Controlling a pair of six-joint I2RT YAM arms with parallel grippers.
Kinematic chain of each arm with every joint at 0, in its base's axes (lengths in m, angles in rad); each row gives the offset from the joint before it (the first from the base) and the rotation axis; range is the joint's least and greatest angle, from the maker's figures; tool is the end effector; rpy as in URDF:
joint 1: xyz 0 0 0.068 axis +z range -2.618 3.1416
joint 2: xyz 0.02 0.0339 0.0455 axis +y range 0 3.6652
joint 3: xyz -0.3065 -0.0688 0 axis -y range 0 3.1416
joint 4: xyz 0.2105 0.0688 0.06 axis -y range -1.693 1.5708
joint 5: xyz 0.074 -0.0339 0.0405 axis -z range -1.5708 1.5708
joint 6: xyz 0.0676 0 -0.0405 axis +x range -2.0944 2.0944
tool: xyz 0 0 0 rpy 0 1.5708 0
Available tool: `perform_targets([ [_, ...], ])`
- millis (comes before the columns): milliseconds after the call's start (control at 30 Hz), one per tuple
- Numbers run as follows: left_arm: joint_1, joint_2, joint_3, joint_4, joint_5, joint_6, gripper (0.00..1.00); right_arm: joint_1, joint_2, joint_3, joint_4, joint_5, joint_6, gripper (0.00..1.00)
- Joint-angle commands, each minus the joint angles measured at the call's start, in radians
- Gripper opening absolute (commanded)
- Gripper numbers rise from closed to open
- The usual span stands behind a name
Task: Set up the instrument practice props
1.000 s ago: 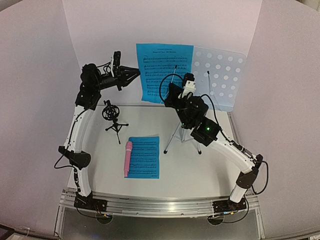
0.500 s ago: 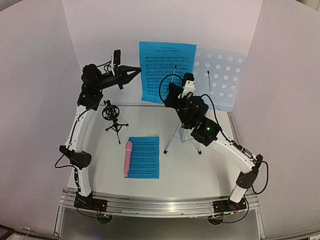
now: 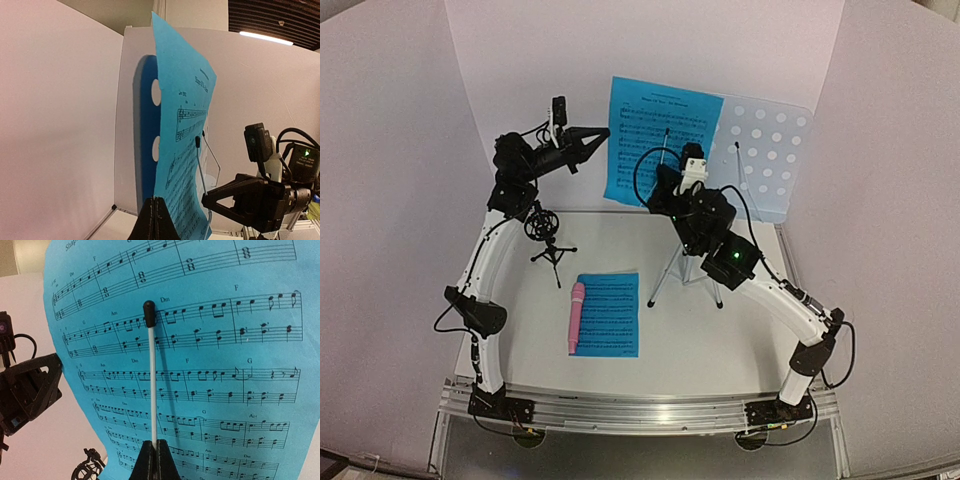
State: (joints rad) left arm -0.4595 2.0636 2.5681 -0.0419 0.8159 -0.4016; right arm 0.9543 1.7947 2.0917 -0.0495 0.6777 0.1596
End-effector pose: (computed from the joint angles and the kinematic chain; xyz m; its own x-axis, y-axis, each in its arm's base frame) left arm 0.3617 -0.2339 0.5915 0.0210 -0.3092 -0.9508 0.9738 0.2218 -0.0506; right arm 0.2627 0.2974 0.5624 0.0947 0.3477 -0.9328 -0.3030 0.9026 0.3057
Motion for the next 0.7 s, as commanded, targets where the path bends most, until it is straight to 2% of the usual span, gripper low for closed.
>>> perform_targets([
  [0, -0.001, -0.011, -0.027, 0.185, -0.077, -0.111, 0.0, 0.013, 0.003, 0.048, 0.022, -0.014, -0.028, 0.0],
  [300, -0.025, -0.04, -0.141, 0.312, -0.117, -0.229, 0.0, 0.012, 0.001, 0.071, 0.02, -0.02, -0.063, 0.0],
  [667, -0.045, -0.036, -0.172, 0.371, -0.118, -0.23, 0.0, 0.013, 0.0, 0.066, 0.015, -0.016, -0.085, 0.0],
])
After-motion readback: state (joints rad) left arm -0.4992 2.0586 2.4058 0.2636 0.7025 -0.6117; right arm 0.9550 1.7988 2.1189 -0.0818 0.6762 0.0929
